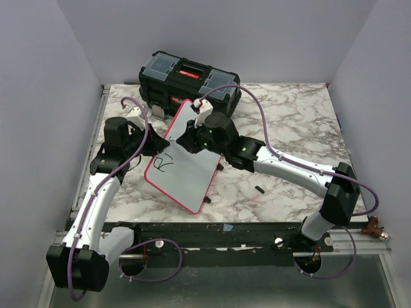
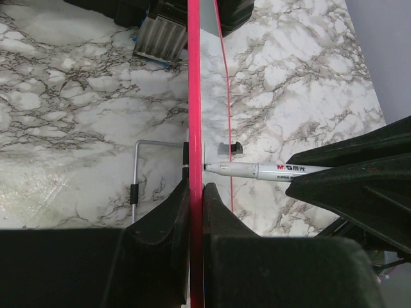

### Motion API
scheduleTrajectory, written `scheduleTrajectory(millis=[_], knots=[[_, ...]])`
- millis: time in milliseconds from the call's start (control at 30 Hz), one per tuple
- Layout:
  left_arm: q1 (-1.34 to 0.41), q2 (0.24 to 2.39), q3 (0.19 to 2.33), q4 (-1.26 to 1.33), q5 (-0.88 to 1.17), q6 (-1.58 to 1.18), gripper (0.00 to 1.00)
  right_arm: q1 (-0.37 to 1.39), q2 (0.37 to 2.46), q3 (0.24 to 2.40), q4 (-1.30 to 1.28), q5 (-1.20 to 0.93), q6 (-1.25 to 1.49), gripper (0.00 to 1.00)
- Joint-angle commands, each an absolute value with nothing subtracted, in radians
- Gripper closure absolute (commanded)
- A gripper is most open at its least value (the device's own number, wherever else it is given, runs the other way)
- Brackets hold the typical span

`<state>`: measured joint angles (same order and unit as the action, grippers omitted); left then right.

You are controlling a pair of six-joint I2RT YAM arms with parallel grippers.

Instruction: Write a sentence on the whiteboard

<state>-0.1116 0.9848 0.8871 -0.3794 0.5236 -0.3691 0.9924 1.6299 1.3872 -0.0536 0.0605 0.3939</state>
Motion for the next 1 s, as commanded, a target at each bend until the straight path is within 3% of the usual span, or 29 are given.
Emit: scheduleTrajectory(millis=[0,967], knots=[[-0.121,0.966,0.877,-0.386,0.500,-0.268,1.00,0.989,1.621,1.354,-0.066,0.006,0.416,0.99],[-0.122,0.965,0.877,-0.387,0.497,-0.267,1.00,0.982,1.637,1.374,-0.103,0.150,0.405,0.99]])
